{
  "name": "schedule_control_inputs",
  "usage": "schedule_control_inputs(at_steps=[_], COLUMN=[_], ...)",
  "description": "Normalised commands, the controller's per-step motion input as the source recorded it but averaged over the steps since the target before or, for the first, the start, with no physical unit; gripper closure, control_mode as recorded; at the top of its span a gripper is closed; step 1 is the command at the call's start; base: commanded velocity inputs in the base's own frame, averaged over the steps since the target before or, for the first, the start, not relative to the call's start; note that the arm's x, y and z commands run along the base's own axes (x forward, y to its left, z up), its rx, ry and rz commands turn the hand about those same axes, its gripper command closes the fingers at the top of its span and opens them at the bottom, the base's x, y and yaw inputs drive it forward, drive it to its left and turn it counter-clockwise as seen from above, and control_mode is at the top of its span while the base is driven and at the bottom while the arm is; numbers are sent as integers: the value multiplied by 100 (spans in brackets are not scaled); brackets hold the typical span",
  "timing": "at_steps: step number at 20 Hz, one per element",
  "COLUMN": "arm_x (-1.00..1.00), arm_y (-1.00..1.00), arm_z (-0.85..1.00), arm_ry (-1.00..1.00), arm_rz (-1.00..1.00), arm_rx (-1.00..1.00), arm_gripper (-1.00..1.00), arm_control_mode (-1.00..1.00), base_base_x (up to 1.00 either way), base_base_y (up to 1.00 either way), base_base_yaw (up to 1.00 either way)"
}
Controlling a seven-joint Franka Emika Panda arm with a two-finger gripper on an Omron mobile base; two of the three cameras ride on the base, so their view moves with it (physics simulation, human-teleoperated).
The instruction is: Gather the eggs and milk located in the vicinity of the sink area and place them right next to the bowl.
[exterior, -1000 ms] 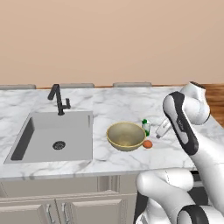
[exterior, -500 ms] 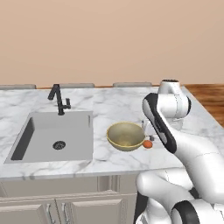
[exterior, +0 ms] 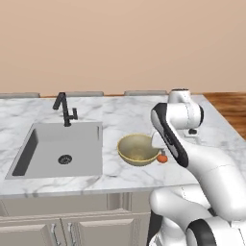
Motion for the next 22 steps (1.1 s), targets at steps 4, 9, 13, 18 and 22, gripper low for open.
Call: schedule_control_inputs(at_steps=[4, 9, 13, 18, 22], arm_x=[1, 0, 0, 0, 0], arm_y=[0, 0, 7, 21, 0], arm_z=[-18, 0, -4, -2, 0], arm_ry=[-4, 1, 1, 0, 0], arm_rz=[-3, 0, 0, 0, 0], arm_rx=[-2, 0, 0, 0, 0], arm_gripper=[-100, -100, -100, -100, -100], arm_control_mode=[-100, -100, -100, 100, 100], base_base_x=[0, 0, 0, 0, -1], base_base_y=[0, 0, 0, 60, 100], base_base_yaw=[0, 0, 0, -8, -18])
